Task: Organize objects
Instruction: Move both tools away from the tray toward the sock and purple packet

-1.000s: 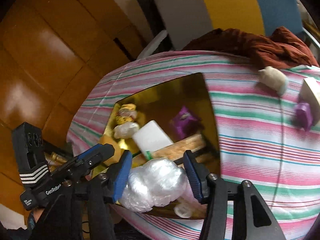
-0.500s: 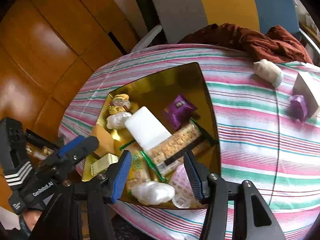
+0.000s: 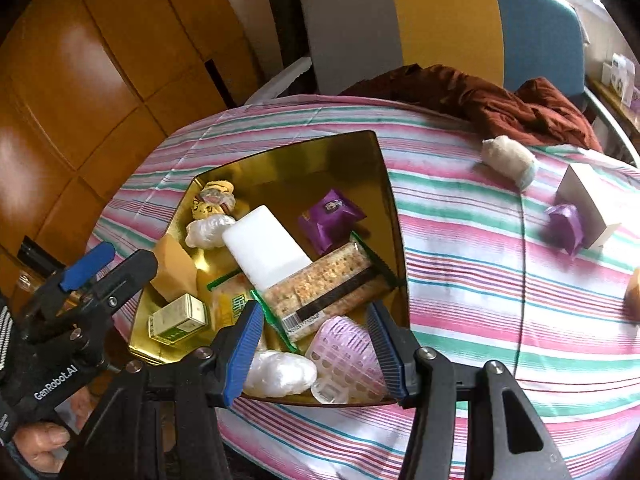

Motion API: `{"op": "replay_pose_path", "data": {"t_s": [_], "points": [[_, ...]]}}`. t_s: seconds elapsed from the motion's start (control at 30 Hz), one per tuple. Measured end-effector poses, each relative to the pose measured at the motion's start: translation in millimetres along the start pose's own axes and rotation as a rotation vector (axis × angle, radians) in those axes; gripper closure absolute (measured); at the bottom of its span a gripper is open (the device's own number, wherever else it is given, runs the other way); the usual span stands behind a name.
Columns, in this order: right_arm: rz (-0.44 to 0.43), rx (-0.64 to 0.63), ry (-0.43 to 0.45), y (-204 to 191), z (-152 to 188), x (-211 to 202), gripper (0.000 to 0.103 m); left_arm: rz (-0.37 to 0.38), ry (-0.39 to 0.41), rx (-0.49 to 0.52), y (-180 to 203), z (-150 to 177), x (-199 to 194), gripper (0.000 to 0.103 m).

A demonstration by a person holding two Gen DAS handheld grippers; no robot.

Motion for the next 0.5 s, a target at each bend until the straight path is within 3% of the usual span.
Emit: {"op": "replay_pose_path", "data": {"t_s": [0.5], "points": [[0.077,0.026,0.032,28,6,-16,0.048,0.030,-0.008,0.087,33,5,-5,0.021]]}}
Point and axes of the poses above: each gripper's, at about its wrist camera, not at the fingertips, and x roughly the way its jaws point, y to its right, z to its underside, the point moved 3 cm from there along x, roughly the way its jaws point, and after that the axes turned 1 degree about x, right-handed, at the moved point
